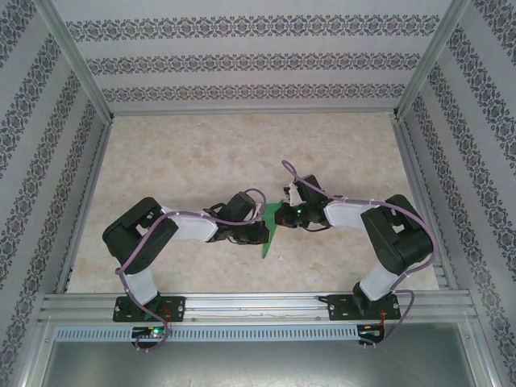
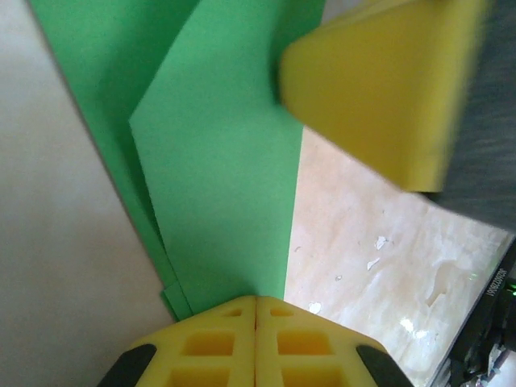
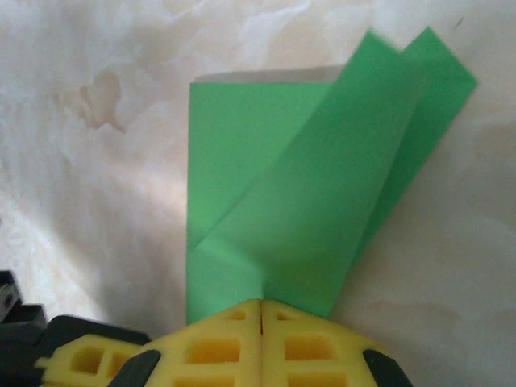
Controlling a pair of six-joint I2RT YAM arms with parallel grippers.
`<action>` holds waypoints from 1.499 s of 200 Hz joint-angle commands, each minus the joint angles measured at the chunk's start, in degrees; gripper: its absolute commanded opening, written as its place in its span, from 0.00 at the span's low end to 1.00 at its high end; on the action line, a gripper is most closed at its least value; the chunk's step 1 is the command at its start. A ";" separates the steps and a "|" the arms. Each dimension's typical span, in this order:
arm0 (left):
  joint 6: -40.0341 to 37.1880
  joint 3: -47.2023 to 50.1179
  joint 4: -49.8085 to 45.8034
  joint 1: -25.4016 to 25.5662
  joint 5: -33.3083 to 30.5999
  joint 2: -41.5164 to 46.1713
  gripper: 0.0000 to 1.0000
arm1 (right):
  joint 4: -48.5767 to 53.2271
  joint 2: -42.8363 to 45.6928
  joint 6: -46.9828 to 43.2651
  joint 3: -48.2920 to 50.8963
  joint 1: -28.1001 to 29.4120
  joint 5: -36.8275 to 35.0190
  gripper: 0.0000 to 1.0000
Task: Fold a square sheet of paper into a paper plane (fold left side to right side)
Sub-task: Fold the wing for the fifth time at the center of the table.
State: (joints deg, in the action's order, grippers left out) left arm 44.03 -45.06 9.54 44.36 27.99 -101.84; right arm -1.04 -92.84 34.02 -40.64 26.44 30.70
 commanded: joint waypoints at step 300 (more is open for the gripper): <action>-3.72 12.63 -7.36 3.96 -16.12 1.40 0.00 | -19.75 -13.35 -7.87 -1.78 -0.07 10.84 0.04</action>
State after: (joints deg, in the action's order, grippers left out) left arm 42.22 -36.12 15.73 47.64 18.06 -95.74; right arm -19.99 -104.42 28.05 -40.47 25.78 43.42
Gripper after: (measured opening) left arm 0.045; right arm 0.043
